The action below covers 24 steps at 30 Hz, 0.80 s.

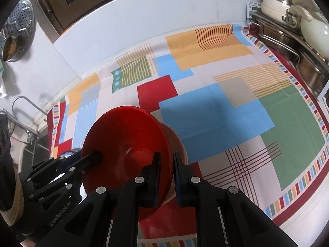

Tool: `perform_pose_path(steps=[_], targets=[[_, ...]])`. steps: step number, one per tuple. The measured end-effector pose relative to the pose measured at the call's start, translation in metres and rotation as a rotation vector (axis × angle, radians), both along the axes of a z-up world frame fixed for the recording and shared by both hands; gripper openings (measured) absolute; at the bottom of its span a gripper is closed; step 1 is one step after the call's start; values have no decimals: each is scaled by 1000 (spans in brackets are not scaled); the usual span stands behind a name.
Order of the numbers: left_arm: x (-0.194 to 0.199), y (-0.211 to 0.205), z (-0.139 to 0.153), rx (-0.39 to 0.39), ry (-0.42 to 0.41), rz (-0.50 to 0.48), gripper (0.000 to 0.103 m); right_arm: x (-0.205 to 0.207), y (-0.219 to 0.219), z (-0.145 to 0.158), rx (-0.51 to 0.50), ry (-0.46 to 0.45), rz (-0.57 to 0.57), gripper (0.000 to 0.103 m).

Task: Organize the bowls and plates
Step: 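Lift the red-and-black bowl with both grippers and carry it over the pink bowl, then lower the red-and-black bowl into the pink bowl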

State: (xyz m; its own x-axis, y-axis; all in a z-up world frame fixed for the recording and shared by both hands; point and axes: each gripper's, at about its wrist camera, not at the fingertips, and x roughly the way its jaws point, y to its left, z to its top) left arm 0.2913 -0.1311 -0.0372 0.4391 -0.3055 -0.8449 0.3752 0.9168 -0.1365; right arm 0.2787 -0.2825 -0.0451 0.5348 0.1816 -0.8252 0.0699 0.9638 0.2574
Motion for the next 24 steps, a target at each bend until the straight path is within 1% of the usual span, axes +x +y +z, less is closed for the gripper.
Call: perform_pose_path(steps=[7, 13, 15, 19, 21, 22, 23, 24], targets=[[1, -6, -14, 31, 21, 14, 15, 5, -3, -15, 6, 21, 27, 13], [2, -6, -15, 21, 28, 26, 18, 8, -2, -22, -1, 30, 52, 14], [1, -7, -15, 29, 18, 24, 18, 8, -1, -22, -9, 29, 63, 14], [-2, -7, -10, 56, -19, 34, 24, 8, 2, -22, -24, 21, 81, 14], [-3, -6, -6, 59, -38, 36, 25, 6, 4, -20, -45, 8, 88, 14], [-3, -5, -4, 55, -40, 39, 26, 5, 5, -17, -61, -10, 90, 15], [-3, -4, -3, 52, -41, 41, 27, 3, 6, -13, -83, -24, 94, 20], [-3, -3, -1, 48, -44, 45, 27, 3, 7, -10, -105, -38, 93, 28]])
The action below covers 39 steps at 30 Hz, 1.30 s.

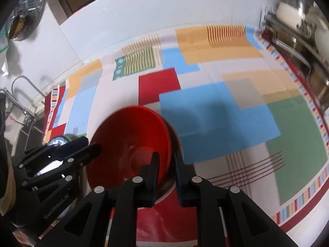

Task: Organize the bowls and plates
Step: 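Lower the red-and-black bowl into the pink bowl, then grip the nested bowl stack with both grippers and carry it onto the floral plate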

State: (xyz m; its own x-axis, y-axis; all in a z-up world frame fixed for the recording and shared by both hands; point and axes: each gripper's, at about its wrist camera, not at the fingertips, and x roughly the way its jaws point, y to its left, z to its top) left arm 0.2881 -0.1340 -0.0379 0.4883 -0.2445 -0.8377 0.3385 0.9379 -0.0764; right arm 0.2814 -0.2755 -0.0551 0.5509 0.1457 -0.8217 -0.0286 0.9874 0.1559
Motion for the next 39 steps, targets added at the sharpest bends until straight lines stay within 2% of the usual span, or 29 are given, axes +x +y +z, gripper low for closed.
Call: perform_pose_path(steps=[4, 6, 14, 29, 39], targets=[[-3, 2, 7, -13, -17, 7, 33, -6, 1, 17, -50, -72, 1, 37], [-4, 3, 10, -16, -23, 10, 35, -9, 0, 22, -59, -97, -4, 45], [-5, 6, 8, -21, -24, 48, 38, -10, -6, 21, -35, -96, -24, 46], [11, 8, -26, -20, 97, 98, 41, 9, -13, -12, 10, 9, -49, 46], [22, 3, -48, -45, 199, 97, 41, 21, -19, -40, 113, 132, -61, 46]])
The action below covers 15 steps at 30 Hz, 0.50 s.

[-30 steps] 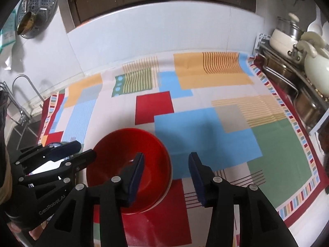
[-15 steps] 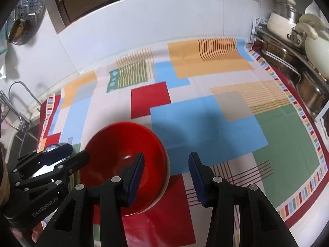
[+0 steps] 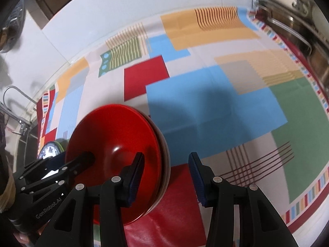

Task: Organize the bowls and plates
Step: 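Grip the nested bowl stack with both grippers and carry it onto the floral plate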

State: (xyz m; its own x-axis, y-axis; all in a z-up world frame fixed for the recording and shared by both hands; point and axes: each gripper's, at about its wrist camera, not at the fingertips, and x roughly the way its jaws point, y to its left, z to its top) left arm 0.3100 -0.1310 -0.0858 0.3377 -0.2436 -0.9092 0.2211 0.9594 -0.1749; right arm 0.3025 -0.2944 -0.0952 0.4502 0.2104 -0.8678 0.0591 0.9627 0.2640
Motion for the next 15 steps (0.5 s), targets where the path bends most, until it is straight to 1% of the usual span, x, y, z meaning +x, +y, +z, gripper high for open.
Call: perform_pose_path(steps=[3, 7, 9, 12, 15], targets=[[2, -2, -6, -10, 28, -1, 40, 1, 0, -5, 24, 24, -5, 45], [3, -4, -11, -26, 46, -11, 35, 3, 0, -9, 44, 56, -12, 44], [3, -4, -12, -35, 55, -11, 34, 3, 2, -11, 50, 75, -7, 40], [3, -5, -14, -55, 82, -5, 32, 4, 3, -16, 59, 102, 1, 39], [3, -6, -13, -43, 85, 1, 32, 4, 6, -23, 96, 130, 10, 35]])
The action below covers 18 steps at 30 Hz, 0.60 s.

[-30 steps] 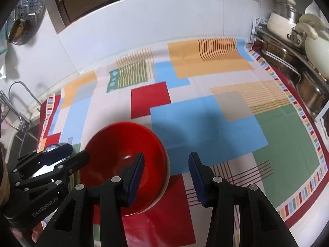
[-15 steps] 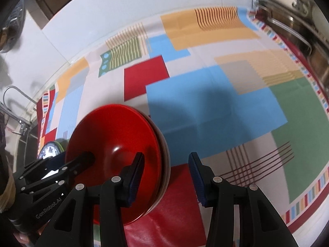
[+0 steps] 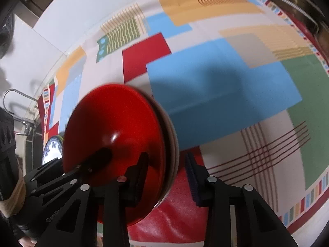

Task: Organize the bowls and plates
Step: 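Grip the nested bowl stack with both grippers and carry it onto the floral plate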

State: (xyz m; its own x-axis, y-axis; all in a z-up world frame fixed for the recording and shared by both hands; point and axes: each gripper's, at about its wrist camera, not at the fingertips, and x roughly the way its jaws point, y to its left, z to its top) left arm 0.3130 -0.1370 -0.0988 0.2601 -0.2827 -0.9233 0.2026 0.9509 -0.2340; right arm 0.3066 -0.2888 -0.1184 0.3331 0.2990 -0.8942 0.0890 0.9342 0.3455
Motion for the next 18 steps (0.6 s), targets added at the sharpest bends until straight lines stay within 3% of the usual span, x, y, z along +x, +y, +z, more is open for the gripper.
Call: perform_pose_path(steps=[9, 18], targets=[[-4, 5, 5, -6, -1, 35, 31, -4, 4, 9, -44, -30, -21, 30], [-20, 15, 30, -9, -63, 74, 31, -11, 6, 27, -29, -64, -7, 30]])
